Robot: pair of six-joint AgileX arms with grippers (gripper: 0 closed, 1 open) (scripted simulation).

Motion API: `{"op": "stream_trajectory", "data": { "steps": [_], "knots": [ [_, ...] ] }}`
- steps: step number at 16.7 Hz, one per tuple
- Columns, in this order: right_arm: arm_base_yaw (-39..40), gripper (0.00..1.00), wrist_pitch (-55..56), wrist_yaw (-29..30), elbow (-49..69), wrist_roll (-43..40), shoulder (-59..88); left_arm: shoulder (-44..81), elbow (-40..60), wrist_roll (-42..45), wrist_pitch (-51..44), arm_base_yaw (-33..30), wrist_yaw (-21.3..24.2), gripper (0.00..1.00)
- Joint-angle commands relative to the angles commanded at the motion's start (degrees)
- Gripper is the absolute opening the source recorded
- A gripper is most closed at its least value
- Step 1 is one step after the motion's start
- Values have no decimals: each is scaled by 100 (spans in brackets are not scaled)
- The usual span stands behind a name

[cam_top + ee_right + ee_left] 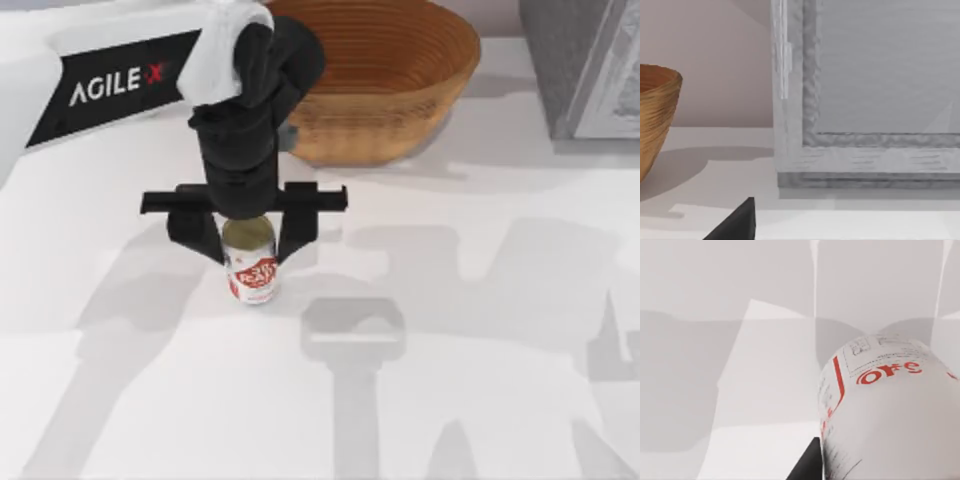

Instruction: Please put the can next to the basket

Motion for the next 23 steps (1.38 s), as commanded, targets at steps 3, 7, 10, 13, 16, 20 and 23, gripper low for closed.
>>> {"op": "stream_trajectory", "data": {
  "steps": [3,7,10,13,16,20,23],
  "knots": [
    [0,100,0,0,0,0,0,0,0,0,0,0,0,38],
    [0,100,0,0,0,0,0,0,0,0,0,0,0,68],
    [0,100,0,0,0,0,0,0,0,0,0,0,0,90],
    [0,100,0,0,0,0,0,0,0,0,0,0,0,100],
    [0,100,0,0,0,0,0,0,0,0,0,0,0,100],
    [0,100,0,0,0,0,0,-1,1,0,-1,10,0,100],
    [0,100,0,0,0,0,0,-32,175,0,-189,5,0,100]
  ]
}}
